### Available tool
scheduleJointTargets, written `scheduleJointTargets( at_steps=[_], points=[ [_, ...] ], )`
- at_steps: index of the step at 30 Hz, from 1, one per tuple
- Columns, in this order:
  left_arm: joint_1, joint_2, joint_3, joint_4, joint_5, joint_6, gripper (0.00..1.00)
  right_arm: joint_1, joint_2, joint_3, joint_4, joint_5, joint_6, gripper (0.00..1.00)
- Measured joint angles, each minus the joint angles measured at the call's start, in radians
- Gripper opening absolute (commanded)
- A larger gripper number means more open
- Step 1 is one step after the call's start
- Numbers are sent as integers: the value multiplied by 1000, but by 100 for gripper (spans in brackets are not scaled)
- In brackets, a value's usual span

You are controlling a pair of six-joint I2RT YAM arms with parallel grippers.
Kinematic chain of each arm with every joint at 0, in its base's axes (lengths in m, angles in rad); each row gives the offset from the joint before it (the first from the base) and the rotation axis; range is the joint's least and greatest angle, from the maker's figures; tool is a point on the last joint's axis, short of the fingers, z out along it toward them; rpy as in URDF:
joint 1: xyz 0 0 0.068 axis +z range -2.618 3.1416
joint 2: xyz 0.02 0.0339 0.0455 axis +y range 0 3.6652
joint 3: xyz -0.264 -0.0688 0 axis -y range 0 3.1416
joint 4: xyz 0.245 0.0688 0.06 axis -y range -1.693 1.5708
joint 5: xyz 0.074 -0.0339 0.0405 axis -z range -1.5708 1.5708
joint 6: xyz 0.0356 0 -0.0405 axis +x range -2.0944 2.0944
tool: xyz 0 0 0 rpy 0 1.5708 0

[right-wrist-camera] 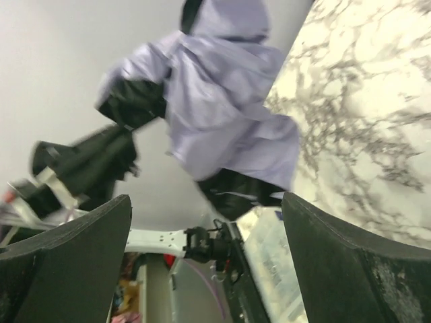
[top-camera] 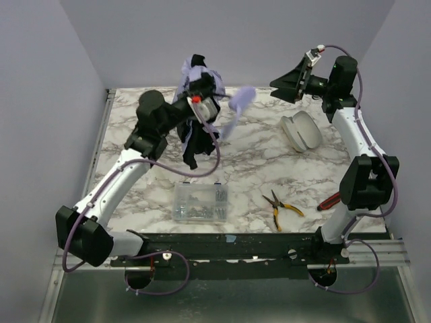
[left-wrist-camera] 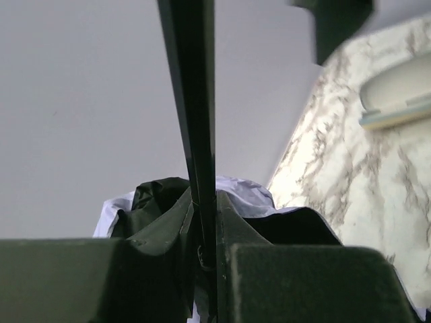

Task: Open the umbrella

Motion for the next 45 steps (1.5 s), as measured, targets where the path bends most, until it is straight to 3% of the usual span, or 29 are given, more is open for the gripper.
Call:
scheduleJointTargets(
  at_steps=[8, 11, 14, 21, 25, 32, 34, 37, 40, 45],
  points=[
    [265, 176, 572, -279, 14, -722, 0, -12, -34, -37, -58, 52, -108, 94],
    [317, 230, 667, -412, 54, -903, 0, -7, -37, -37, -104, 64, -154, 94],
    [298, 257, 661, -586, 136, -981, 0, -7, -47, -37, -145, 81, -201, 94],
    [87, 299, 636, -907, 176, -864, 0, -7, -65, -37, -182, 93, -275, 94],
    [90, 332, 757, -1025, 94, -736, 0, -7, -66, -32, -215, 100, -321, 93],
    [222, 323, 801, -965, -34, -592, 0, 1, -95, -32, -245, 118, -391, 93],
    [185, 316, 788, -976, -27, -503, 0, 4, -108, -32, -243, 124, -402, 91],
    [19, 237, 630, -945, -19, -338, 0, 5, -125, -32, -240, 131, -417, 90],
    [-66, 167, 514, -933, 65, -312, 0, 10, -136, -32, -241, 135, -443, 90],
    [122, 212, 644, -875, 131, -385, 0, 24, -183, -69, -260, 150, -501, 90]
  ],
)
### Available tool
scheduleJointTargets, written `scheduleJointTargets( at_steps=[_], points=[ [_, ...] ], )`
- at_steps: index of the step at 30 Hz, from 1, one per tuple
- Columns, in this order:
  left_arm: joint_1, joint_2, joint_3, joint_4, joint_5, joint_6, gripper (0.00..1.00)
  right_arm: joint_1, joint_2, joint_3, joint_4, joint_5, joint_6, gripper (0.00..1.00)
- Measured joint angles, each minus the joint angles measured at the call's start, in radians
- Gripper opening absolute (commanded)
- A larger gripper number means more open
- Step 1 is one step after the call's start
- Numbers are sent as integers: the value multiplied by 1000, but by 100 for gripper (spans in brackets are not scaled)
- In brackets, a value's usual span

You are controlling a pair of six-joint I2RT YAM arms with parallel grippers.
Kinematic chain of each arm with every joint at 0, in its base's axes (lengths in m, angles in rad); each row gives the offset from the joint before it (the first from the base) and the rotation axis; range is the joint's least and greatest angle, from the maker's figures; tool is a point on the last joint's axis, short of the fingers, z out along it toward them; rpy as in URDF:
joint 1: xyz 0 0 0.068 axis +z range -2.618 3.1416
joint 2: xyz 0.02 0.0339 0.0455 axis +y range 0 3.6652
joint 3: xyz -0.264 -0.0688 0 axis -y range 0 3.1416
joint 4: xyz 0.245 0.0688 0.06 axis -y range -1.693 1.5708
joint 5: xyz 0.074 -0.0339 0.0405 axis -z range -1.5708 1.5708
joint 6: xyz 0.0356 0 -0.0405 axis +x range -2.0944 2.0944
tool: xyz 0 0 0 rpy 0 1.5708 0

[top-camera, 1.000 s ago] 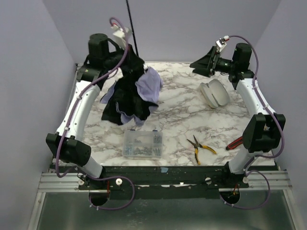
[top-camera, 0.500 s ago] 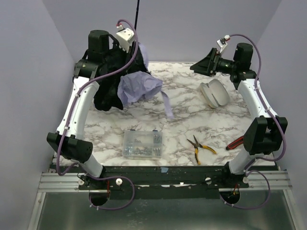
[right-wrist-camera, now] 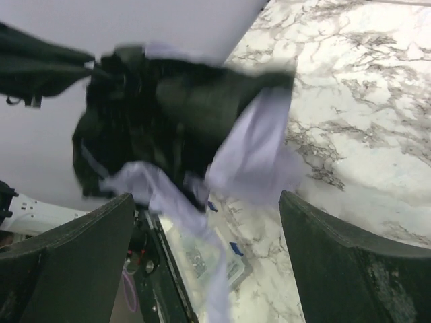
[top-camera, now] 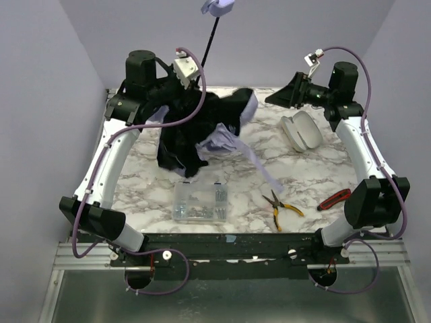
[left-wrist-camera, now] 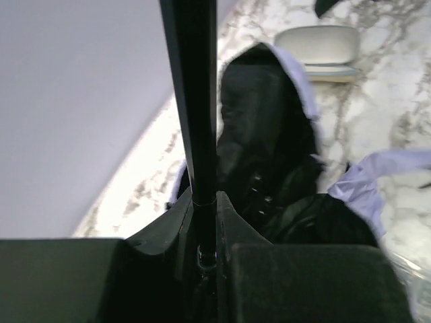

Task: Open the umbrella

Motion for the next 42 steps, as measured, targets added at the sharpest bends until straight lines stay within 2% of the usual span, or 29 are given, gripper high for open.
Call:
scheduleJointTargets(
  at_steps=[2, 7, 9, 13, 16, 17, 21, 24, 28, 38, 42],
  points=[
    [44, 4, 13, 45, -7, 7, 0, 18, -19, -11, -13, 7, -30, 91],
    [12, 2, 12, 104, 24, -25, 0, 110, -29, -11, -56, 32, -124, 91],
    [0, 2, 11, 117, 47, -47, 0, 148, -29, -11, -79, 49, -164, 85],
    [-6, 2, -4, 140, 79, -88, 0, 222, -32, -5, -96, 92, -244, 64],
    [-15, 1, -19, 148, 99, -109, 0, 272, -42, -5, -85, 123, -282, 59],
    [-22, 0, -30, 157, 103, -114, 0, 289, -46, -5, -77, 132, -291, 60],
    [-52, -1, -64, 173, 114, -127, 0, 357, -49, 3, -63, 167, -357, 84],
    [-66, -1, -70, 177, 128, -153, 0, 407, -47, 6, -80, 198, -449, 91],
    [-61, -2, -68, 201, 133, -197, 0, 442, -53, -9, -133, 229, -596, 94],
    [-6, 7, -7, 231, 166, -309, 0, 459, -219, -233, -346, 362, -985, 96],
    [-5, 22, 13, 227, 200, -305, 0, 459, -294, -244, -425, 382, -1035, 92]
  ],
)
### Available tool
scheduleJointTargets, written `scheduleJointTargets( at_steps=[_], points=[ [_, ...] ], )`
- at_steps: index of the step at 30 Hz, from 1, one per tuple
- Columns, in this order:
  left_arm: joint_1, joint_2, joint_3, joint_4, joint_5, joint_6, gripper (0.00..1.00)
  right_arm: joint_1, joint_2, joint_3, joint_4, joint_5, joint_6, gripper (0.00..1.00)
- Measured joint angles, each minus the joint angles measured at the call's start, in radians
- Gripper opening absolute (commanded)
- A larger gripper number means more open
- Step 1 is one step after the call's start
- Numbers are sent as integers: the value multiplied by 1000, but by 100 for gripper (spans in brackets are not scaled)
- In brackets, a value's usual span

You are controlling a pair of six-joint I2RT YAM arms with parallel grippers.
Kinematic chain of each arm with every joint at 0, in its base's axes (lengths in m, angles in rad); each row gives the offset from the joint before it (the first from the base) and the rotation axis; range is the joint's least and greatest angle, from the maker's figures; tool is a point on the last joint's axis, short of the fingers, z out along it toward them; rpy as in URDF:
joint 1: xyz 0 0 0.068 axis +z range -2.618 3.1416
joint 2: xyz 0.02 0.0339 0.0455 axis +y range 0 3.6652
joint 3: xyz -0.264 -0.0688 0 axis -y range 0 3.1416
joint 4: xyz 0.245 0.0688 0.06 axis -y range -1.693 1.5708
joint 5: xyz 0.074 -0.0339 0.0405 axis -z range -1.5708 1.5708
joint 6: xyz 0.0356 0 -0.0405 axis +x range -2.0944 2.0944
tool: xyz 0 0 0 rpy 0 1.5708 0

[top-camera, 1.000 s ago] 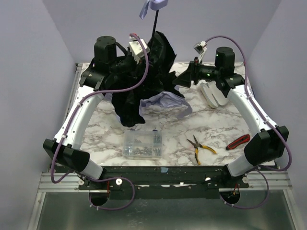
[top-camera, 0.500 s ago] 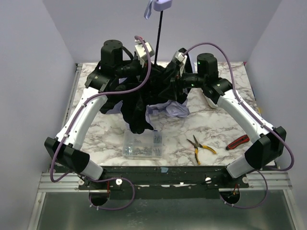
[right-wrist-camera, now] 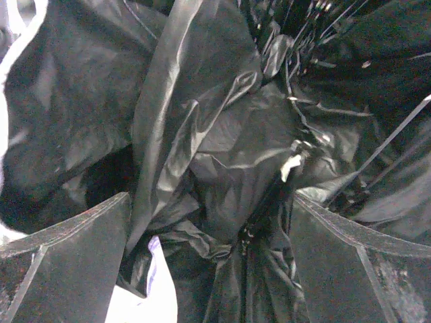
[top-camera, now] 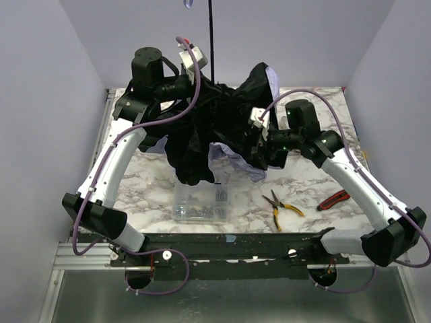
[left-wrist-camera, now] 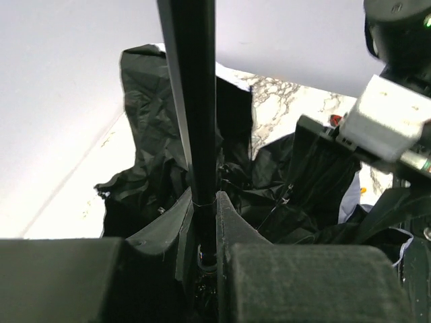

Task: Open the umbrella

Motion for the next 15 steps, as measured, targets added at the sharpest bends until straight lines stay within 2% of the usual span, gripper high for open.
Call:
scheduleJointTargets(
  at_steps=[4, 10, 15],
  points=[
    [-1, 0, 0, -13, 31, 51, 0, 0, 9, 113, -25, -11, 115, 84],
    [-20, -4, -27, -61, 50, 161, 0, -16, 132, 439, 91, -1, 400, 83],
    [-63, -35, -92, -123, 47, 303, 0, -43, 208, 563, 99, 14, 385, 78]
  ],
)
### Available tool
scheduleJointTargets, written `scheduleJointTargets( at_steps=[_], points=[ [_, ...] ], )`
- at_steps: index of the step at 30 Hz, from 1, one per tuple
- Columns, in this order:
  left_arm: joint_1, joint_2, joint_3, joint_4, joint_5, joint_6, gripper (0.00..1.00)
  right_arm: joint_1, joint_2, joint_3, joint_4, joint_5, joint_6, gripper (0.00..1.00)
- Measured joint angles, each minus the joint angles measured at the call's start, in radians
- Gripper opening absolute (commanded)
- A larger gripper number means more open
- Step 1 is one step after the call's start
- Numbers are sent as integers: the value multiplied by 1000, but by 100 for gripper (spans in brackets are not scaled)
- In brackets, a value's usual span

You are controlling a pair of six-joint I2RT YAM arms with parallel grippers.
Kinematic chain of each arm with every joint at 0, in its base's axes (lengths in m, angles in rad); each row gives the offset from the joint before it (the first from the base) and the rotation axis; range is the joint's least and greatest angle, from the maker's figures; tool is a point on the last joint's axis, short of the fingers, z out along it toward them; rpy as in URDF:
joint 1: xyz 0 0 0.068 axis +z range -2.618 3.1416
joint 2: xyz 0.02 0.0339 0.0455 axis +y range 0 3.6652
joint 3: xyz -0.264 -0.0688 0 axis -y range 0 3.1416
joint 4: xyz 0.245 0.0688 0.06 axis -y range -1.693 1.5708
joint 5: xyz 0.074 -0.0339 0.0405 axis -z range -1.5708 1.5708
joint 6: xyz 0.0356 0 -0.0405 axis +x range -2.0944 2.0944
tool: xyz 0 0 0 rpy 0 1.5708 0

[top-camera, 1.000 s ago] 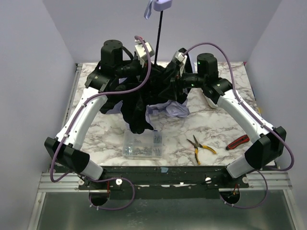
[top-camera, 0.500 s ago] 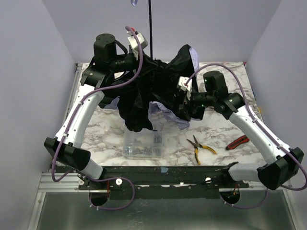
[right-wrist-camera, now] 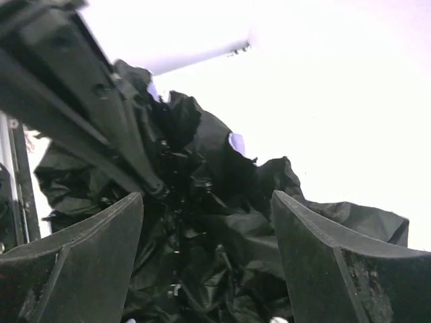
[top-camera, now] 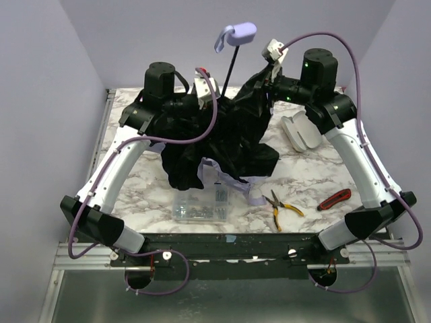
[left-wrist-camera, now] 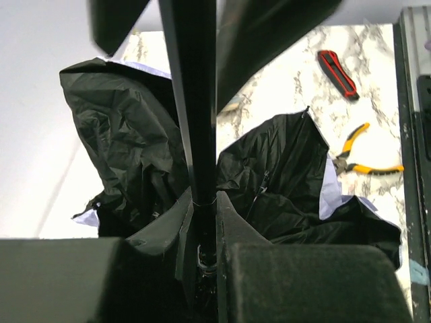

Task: Open the umbrella

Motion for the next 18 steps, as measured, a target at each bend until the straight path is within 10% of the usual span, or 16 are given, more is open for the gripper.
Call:
scheduleJointTargets(
  at_steps=[7, 15, 18],
  points=[
    [-18, -58, -48, -45, 0, 99, 0, -3, 79, 17, -211, -32, -231, 77],
    [-21, -84, -76, -45, 0, 133, 0, -3, 73, -124, -345, -13, -425, 2],
    [-21, -85, -89, -43, 0, 133, 0, -3, 41, -189, -326, 55, -465, 1]
  ],
)
